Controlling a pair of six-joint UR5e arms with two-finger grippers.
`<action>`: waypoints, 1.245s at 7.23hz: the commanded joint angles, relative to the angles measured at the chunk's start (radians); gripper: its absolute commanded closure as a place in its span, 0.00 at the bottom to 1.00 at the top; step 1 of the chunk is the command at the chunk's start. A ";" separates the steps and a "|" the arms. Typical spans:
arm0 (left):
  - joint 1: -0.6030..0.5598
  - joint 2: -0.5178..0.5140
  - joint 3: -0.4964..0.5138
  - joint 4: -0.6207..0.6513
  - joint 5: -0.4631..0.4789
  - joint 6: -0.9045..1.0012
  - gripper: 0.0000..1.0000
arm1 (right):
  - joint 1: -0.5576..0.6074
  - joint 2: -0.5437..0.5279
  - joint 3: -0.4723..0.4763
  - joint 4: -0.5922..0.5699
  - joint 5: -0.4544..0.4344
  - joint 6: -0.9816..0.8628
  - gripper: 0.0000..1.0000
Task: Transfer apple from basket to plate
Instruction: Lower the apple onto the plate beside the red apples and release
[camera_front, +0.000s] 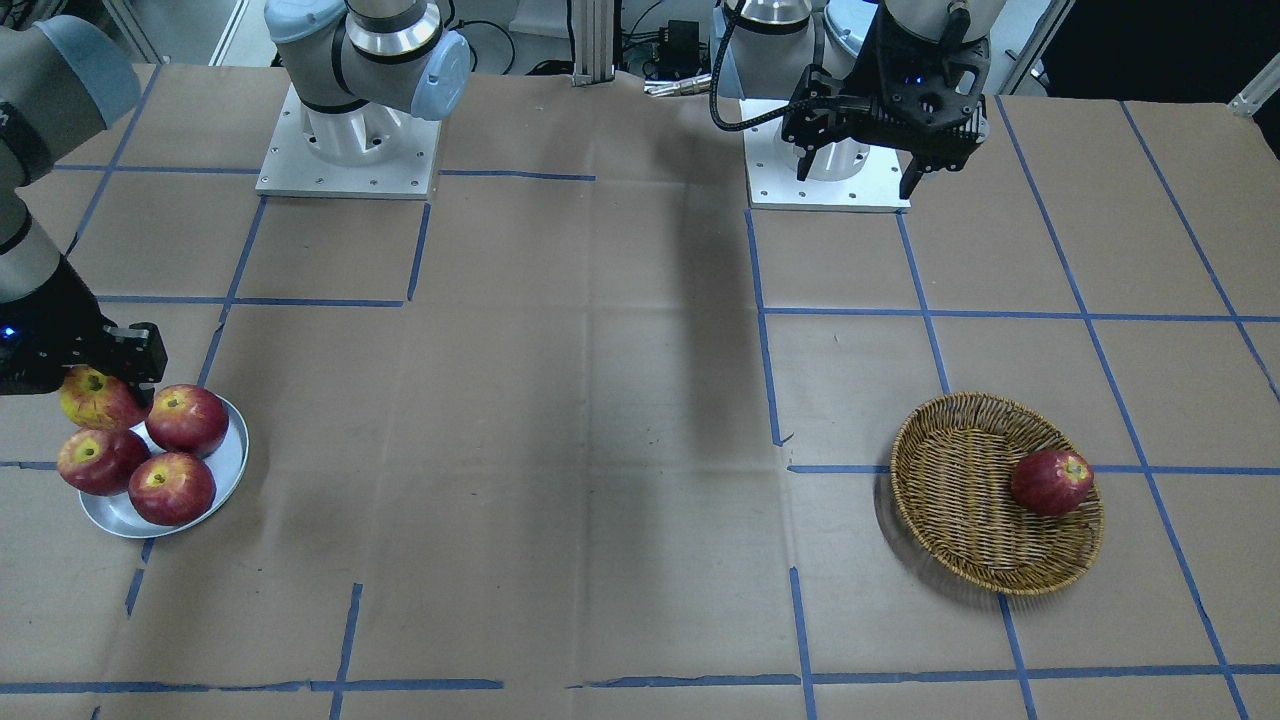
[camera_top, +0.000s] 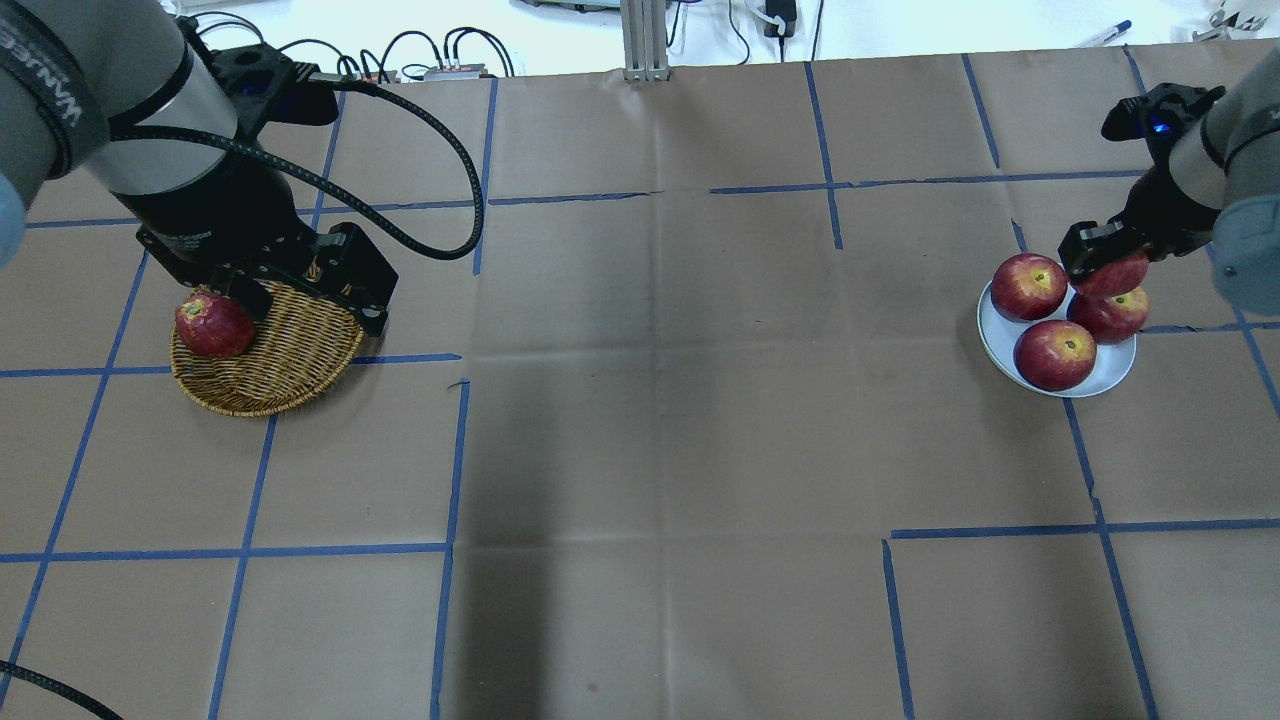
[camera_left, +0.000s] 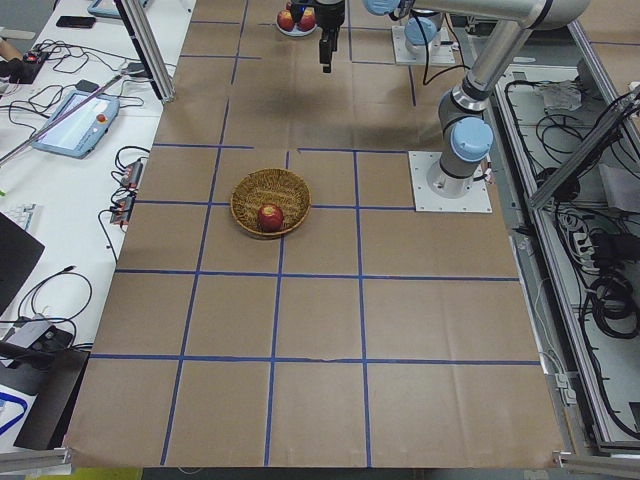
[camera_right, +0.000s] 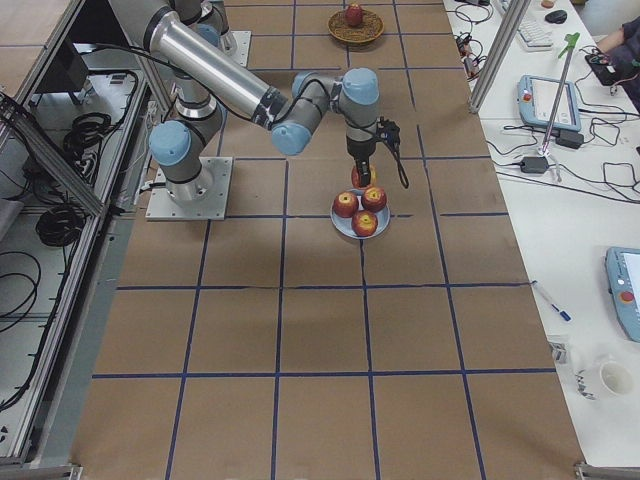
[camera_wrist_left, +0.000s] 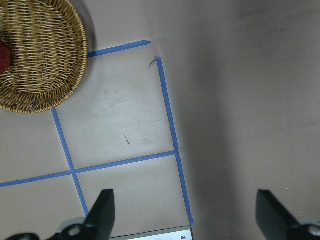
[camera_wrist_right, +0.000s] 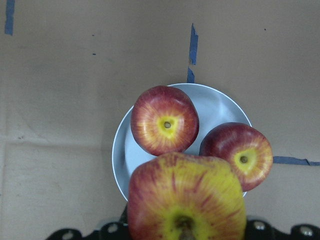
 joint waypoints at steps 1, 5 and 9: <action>0.000 0.000 0.000 0.000 -0.005 0.000 0.01 | -0.020 0.054 0.062 -0.126 0.015 -0.031 0.61; 0.000 0.000 0.000 0.000 -0.005 0.000 0.01 | -0.048 0.083 0.062 -0.145 0.014 -0.036 0.45; 0.000 0.002 0.000 -0.002 -0.008 0.000 0.01 | -0.025 0.035 0.003 -0.129 0.022 0.010 0.00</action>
